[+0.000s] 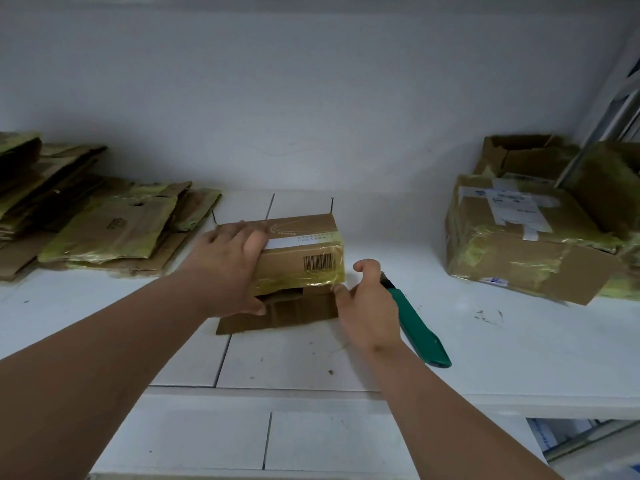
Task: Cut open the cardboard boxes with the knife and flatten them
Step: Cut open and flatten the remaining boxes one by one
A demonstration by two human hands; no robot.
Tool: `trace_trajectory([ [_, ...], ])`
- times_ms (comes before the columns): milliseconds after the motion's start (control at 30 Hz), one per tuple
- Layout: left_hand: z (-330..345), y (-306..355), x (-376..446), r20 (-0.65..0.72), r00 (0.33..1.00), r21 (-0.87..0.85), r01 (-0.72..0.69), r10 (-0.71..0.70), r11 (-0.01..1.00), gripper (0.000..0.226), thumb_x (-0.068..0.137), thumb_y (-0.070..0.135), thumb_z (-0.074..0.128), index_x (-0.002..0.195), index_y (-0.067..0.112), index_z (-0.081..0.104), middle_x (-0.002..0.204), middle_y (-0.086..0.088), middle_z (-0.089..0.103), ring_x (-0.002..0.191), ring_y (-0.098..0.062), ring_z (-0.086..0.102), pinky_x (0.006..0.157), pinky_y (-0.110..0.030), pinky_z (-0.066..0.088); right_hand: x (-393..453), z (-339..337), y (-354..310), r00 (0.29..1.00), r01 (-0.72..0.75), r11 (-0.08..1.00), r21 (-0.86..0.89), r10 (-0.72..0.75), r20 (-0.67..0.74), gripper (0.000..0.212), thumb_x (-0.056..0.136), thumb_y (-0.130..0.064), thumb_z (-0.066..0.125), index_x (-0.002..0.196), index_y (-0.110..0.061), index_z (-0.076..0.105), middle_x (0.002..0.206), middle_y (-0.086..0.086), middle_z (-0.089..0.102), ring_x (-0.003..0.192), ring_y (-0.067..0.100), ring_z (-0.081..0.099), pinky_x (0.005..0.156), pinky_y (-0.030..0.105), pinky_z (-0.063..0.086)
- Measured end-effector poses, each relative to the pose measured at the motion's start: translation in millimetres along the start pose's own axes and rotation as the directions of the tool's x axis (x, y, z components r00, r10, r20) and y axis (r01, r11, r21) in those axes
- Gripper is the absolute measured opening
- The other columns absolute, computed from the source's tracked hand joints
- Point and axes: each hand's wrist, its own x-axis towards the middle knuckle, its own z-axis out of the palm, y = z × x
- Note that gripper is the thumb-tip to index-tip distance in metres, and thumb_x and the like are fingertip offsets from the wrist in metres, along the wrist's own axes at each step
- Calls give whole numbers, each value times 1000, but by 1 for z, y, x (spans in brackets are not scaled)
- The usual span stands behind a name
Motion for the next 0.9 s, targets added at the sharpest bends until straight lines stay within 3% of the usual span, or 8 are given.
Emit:
trace_trajectory([
  [100,9,-2,-6,-110,992,170,-49,68,984,92,65,61,75,136,21,33,150,-6,33,137,-31,31,108,-46,34,4,-1,-2,997,77,989,-129,-74,26,25,103,-30,48,125,-29,36,71,-8,58,65,9,60,54,24,43],
  [167,6,-2,-9,-169,983,157,-50,76,986,86,65,58,76,133,20,41,139,-8,43,125,-30,38,100,-45,40,5,0,-2,994,105,986,-129,-102,27,21,103,-33,47,122,-28,39,77,-8,61,69,13,62,60,28,48],
  [267,-13,-8,-8,-5,999,-40,-50,49,998,88,74,59,68,148,31,28,145,0,29,130,-23,28,109,-37,31,6,0,1,993,120,991,-59,-120,-2,26,102,-40,46,123,-25,43,82,-9,62,76,16,63,67,31,46],
  [333,-37,-16,-6,115,993,-221,10,16,975,75,82,56,65,148,37,34,146,7,37,130,-17,35,107,-31,34,6,0,1,995,102,995,-4,-102,-11,38,99,-52,42,128,-27,41,97,-10,64,86,15,62,72,30,45],
  [433,-59,-31,-9,193,976,-508,187,-101,841,44,88,54,60,129,37,59,122,10,61,108,-10,54,82,-26,43,6,5,-5,996,83,995,50,-82,-23,63,90,-67,47,140,-30,35,124,-10,60,106,15,61,89,34,50],
  [567,-56,-35,-10,191,969,-693,245,-156,677,26,88,47,65,108,31,65,100,9,66,94,-6,57,69,-22,41,10,19,-20,981,133,988,-73,-142,-130,81,69,-80,54,131,-30,39,118,-7,60,109,19,58,93,47,51],
  [733,-54,-31,-12,123,974,-704,219,-188,675,18,94,43,58,100,28,63,95,8,65,89,-5,57,65,-22,39,20,31,-30,972,68,988,-141,-98,-212,87,70,-74,67,132,-24,34,121,-2,49,111,21,51,98,44,45],
  [900,-51,-27,-21,39,965,-660,219,-258,719,24,92,46,59,92,23,65,84,4,63,76,-6,55,58,-23,36,21,34,-33,970,80,993,-82,-96,-224,69,77,-52,71,130,-23,37,117,-3,50,108,21,53,96,43,46],
])
